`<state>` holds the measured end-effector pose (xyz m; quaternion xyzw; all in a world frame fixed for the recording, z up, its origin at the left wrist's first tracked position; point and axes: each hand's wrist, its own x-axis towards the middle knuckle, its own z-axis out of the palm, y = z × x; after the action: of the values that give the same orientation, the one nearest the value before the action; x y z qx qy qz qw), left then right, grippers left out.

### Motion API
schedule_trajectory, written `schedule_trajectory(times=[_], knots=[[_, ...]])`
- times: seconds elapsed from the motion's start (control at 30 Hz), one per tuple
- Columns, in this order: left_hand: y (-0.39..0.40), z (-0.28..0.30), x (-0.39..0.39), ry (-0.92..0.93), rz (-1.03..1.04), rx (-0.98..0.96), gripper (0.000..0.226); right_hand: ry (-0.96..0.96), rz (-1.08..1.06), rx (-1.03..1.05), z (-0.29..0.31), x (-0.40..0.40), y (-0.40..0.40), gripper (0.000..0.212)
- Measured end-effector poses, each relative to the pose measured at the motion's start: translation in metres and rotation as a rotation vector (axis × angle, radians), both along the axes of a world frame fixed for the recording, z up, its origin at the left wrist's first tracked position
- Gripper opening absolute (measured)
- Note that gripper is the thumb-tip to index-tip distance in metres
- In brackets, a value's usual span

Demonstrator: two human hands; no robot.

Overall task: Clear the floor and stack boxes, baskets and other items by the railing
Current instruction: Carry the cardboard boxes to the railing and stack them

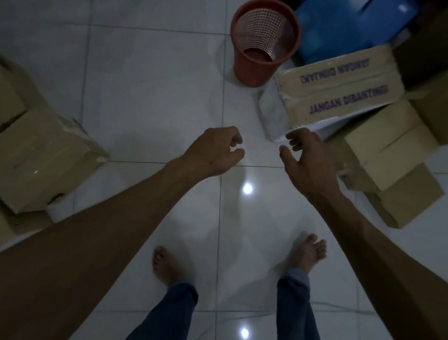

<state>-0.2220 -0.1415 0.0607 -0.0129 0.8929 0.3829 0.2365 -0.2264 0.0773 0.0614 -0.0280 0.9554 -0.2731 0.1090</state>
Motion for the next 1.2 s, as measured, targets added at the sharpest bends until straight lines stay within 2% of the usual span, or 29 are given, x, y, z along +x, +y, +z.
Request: schedule_trajectory(times=[0.23, 0.37, 0.57, 0.77, 0.83, 1.0, 1.13, 1.2], knots=[[0.188, -0.033, -0.048, -0.105, -0.026, -0.033, 0.025, -0.095, -0.310, -0.090, -0.039, -0.021, 0.178, 0.032], [0.308, -0.065, -0.089, -0.158, -0.066, -0.040, 0.027, -0.172, -0.477, -0.098, -0.085, -0.039, 0.293, 0.030], [0.435, -0.136, -0.153, -0.240, -0.064, -0.102, 0.033, -0.485, -0.850, -0.199, -0.155, -0.071, 0.423, 0.069], [0.495, -0.212, -0.203, -0.365, -0.071, -0.250, 0.104, -0.648, -0.907, -0.387, -0.218, -0.108, 0.480, 0.095], [0.504, -0.232, -0.214, -0.382, -0.054, -0.310, 0.116, -0.682, -0.915, -0.483, -0.233, -0.114, 0.486, 0.096], [0.513, -0.262, -0.221, -0.436, 0.124, -0.319, 0.129, -0.749, -0.949, -0.680, -0.253, -0.120, 0.484, 0.089], [0.513, -0.253, -0.202, -0.438, 0.114, -0.396, 0.115, -0.669, -1.082, -0.631, -0.253, -0.106, 0.482, 0.106], [0.509, -0.238, -0.191, -0.445, 0.156, -0.343, 0.104, -0.629, -1.080, -0.575, -0.242, -0.094, 0.485, 0.100]])
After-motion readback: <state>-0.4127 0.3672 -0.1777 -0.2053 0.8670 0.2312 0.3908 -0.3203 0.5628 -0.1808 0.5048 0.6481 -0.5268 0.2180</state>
